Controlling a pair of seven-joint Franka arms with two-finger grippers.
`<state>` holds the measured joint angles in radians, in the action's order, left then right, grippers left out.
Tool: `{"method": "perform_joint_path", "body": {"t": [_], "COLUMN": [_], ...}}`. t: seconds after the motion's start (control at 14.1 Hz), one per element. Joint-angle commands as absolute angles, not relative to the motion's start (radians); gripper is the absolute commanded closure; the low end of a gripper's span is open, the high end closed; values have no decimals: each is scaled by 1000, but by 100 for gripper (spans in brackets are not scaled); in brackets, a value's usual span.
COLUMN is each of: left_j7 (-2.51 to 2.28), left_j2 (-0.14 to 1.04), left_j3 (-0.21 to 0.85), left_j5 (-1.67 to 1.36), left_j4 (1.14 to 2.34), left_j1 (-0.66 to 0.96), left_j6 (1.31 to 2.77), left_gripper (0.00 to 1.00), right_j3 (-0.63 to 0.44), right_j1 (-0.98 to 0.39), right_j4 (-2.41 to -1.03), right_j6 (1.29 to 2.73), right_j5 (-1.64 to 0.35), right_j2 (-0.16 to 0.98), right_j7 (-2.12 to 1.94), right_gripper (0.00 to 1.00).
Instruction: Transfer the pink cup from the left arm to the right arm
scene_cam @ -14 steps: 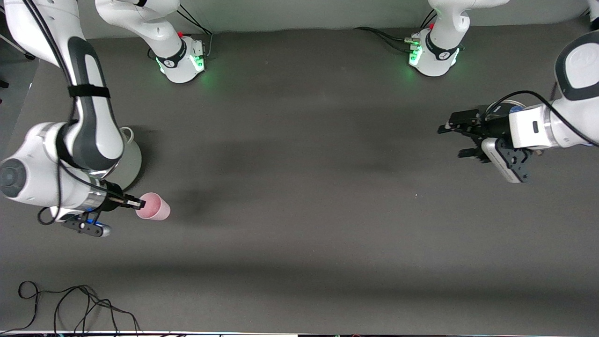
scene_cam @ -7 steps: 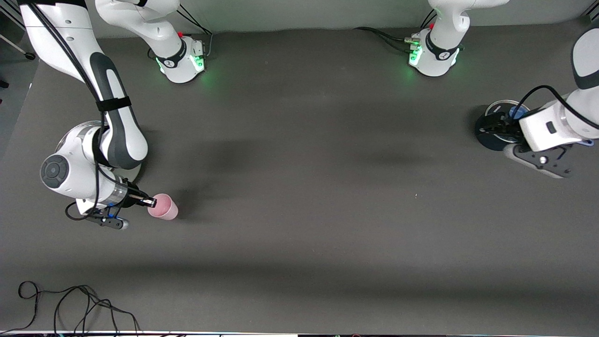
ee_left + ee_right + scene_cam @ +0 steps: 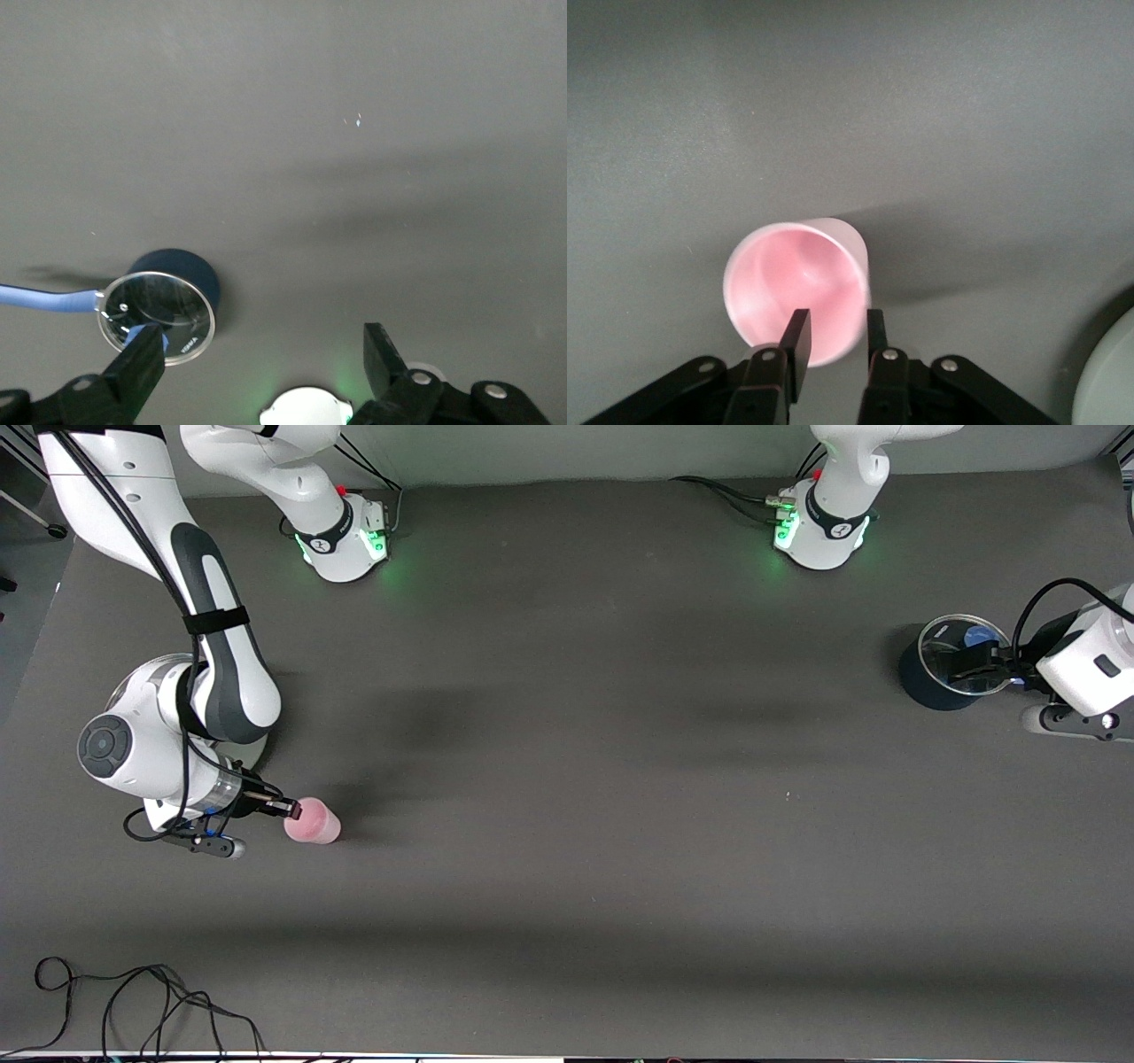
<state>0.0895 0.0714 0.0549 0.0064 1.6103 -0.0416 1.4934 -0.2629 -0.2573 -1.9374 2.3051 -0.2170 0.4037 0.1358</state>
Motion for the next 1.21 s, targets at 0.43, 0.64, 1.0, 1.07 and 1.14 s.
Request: {"method": "perform_joint_path", "body": {"t": [0.43, 0.64, 1.0, 1.07, 1.14], "left_j7": [-35, 29, 25, 26, 28], "left_j2": [46, 48, 48, 48, 48], "left_j3": [72, 68, -10, -11, -11], "left_j5": [31, 17, 15, 15, 15], "left_j4": [1618, 1612, 1609, 1609, 1609], "left_j1": [-2, -11, 69, 66, 64], "left_j6": [1583, 1575, 1577, 1577, 1577], "left_gripper": [0, 0, 0, 0, 0], "right_j3": [-276, -311, -318, -318, -319], "right_j1": [-265, -265, -267, -267, -262], "right_j4": [-1937, -1872, -1596, -1553, -1519], "right_j6": [2255, 2124, 1726, 1668, 1619], "right_j5": [-219, -198, -51, -48, -46], "right_j2": [200, 137, 129, 129, 129], "right_j7": [98, 97, 101, 103, 100], "right_gripper": [0, 0, 0, 0, 0]}}
